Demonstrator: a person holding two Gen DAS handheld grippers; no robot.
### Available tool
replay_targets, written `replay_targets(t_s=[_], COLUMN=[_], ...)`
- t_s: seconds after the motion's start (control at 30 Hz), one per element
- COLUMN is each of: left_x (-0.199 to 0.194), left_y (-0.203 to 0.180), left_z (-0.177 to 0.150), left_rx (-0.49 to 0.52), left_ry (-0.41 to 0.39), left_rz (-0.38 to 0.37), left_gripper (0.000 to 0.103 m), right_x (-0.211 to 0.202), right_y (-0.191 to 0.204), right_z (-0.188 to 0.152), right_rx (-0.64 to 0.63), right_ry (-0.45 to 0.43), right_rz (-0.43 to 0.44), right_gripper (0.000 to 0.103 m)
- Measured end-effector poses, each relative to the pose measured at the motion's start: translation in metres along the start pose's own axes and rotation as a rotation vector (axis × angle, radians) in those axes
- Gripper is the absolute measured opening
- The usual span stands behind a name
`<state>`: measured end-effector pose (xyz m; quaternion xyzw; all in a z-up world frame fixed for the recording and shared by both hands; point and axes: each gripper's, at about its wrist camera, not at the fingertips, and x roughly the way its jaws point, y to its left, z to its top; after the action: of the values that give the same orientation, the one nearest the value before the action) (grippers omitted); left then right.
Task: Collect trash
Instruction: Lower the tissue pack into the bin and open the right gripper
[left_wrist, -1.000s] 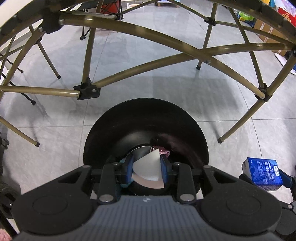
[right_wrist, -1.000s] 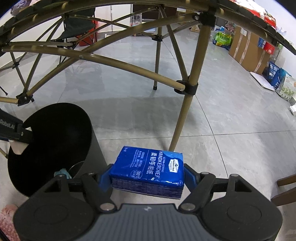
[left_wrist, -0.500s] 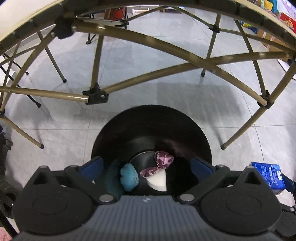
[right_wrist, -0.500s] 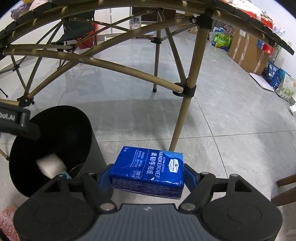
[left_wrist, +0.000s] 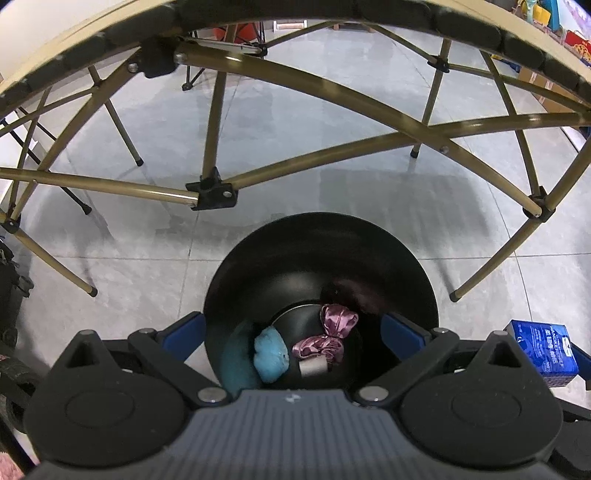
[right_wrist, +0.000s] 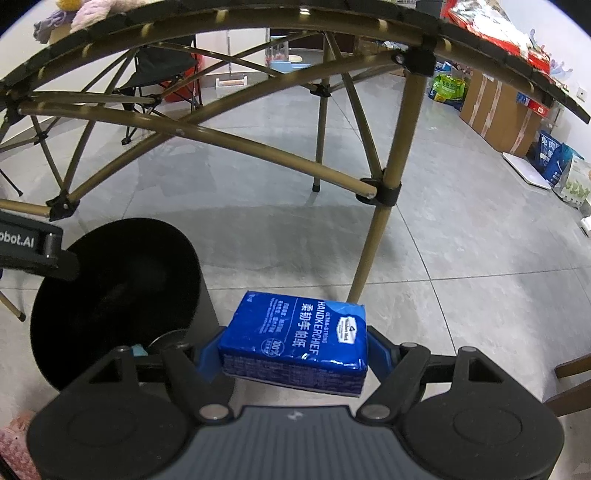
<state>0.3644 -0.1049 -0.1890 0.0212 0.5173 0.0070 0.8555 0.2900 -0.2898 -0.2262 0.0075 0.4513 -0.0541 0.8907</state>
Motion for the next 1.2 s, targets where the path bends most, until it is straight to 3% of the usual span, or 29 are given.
replay_targets(t_s=[0.63, 1.2], left_x=[-0.031, -0.043], left_y=[0.070, 0.127], left_z=[0.000, -0.010], left_rx=[-0.083, -0.132], left_ry=[-0.097, -0.134], left_rz=[0.037, 0.077], left_gripper=[0.103, 0.103], right_x=[-0.023, -0.014], right_y=[0.057, 0.110], right_z=[0.023, 0.034], right_rx=[-0.067, -0.098], right_ry=[-0.043, -0.006], right_rz=[0.059, 0.104], right_gripper=[0.076, 0.076])
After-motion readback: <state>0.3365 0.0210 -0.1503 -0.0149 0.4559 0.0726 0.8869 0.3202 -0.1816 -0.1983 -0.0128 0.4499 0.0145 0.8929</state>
